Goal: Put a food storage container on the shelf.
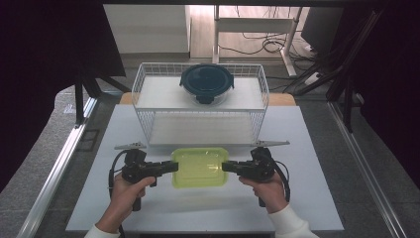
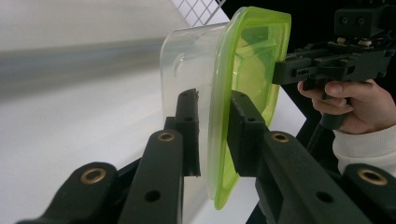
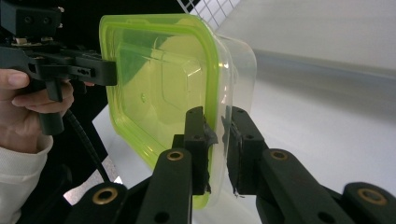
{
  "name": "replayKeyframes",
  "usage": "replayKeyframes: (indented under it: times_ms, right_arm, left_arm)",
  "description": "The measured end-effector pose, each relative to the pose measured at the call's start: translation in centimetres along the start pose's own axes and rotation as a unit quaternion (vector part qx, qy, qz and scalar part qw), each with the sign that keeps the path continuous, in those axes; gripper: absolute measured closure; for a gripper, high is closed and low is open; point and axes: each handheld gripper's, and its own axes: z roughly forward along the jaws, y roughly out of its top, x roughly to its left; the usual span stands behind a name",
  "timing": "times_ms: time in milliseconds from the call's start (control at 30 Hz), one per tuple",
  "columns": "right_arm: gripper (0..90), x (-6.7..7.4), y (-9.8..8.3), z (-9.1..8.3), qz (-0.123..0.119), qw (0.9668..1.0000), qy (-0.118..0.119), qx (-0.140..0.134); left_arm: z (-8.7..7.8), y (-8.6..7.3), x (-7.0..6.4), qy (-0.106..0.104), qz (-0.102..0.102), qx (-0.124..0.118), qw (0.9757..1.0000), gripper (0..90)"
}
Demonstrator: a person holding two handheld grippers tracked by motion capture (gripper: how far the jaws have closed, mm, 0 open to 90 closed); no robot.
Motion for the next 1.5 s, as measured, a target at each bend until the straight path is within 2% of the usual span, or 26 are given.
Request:
replayKeyframes:
  times_ms: [67, 333, 1500]
  right_arm:
    - [78.5, 0.1, 0.4, -0.1, -0.003, 1.0, 0.0, -0.002]
    - [78.7, 0.9, 1.9, -0.9, -0.013, 0.9998, -0.002, -0.013]
    - [78.9, 2.7, 7.7, -3.8, -0.054, 0.9971, -0.012, -0.052]
  left_arm:
    - [-0.2, 0.4, -0.2, 0.001, 0.006, -0.001, 1.0, 75.5]
    - [-0.6, 1.5, -0.5, -0.008, 0.001, -0.014, 0.9999, 75.6]
    - [-2.0, 7.5, -2.7, -0.012, 0.039, -0.039, 0.9984, 76.4]
